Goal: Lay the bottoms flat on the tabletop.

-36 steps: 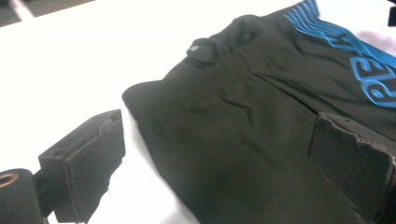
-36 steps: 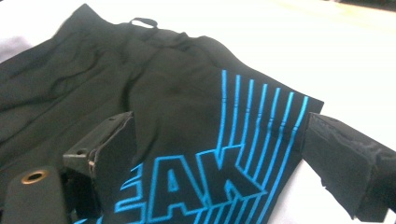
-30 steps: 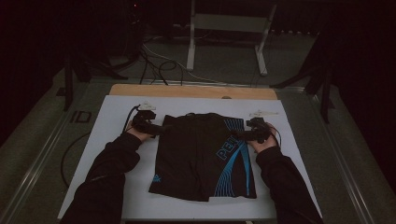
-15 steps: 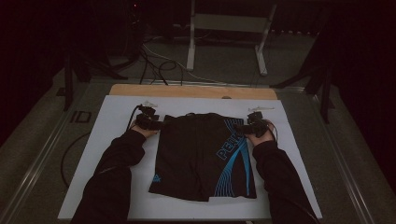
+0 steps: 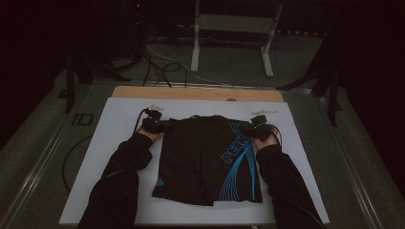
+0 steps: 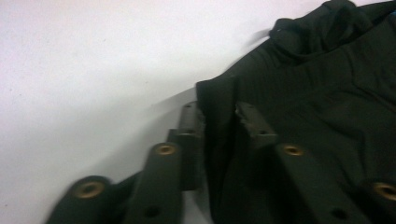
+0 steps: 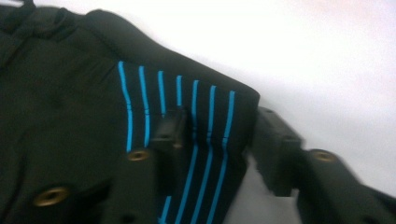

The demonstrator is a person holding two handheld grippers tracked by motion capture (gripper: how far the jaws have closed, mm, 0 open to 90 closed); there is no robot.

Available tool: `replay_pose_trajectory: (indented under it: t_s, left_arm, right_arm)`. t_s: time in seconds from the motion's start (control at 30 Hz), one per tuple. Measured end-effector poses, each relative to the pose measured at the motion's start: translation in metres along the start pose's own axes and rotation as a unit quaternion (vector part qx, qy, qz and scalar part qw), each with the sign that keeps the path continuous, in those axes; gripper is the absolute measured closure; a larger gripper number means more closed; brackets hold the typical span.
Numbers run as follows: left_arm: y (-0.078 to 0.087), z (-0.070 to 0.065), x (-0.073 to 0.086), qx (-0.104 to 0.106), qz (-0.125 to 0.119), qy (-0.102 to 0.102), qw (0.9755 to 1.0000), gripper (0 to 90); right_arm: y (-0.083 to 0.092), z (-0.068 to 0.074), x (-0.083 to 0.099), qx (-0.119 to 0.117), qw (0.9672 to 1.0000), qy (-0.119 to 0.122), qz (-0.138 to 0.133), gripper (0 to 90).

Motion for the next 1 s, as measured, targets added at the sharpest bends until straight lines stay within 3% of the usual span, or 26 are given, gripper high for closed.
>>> replay_pose_trajectory:
  t_s: [0.07, 0.13, 0.2, 0.33, 0.57, 1.0]
  left_arm:
    - [0.002, -0.002, -0.001, 0.003, -0.005, -0.004, 1.0000, 79.8]
    - [0.009, -0.005, -0.003, 0.015, -0.018, -0.007, 0.9997, 81.1]
    - [0.014, -0.006, -0.004, 0.014, -0.020, -0.016, 0.9996, 81.8]
    - [0.023, -0.004, -0.010, 0.013, -0.029, -0.021, 0.9993, 81.9]
    - [0.033, 0.003, -0.024, -0.009, -0.047, -0.029, 0.9984, 81.8]
    - [0.021, -0.003, -0.034, -0.027, -0.050, -0.048, 0.9973, 81.6]
  right_arm:
    - [0.000, 0.001, 0.000, 0.005, 1.0000, 0.005, 0.001, 62.3]
    - [0.003, 0.001, -0.002, 0.008, 0.9999, 0.009, -0.001, 78.4]
    - [0.005, -0.002, -0.003, -0.001, 1.0000, 0.002, -0.004, 81.8]
    - [0.010, -0.006, -0.007, -0.019, 0.9994, -0.015, -0.024, 82.7]
    - [0.008, 0.001, -0.017, -0.038, 0.9982, -0.023, -0.041, 82.9]
    - [0.002, -0.010, -0.033, -0.009, 0.9983, -0.032, -0.048, 82.7]
Point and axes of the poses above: each handheld gripper's, and its own axes: y roughly backward along the jaws, x roughly out of its underside, z roughly to its left, the point moved 2 cm from there along -y, roughly forward along the jaws, and after that the axes turned 7 degrees about -z, right-handed, at the moved point
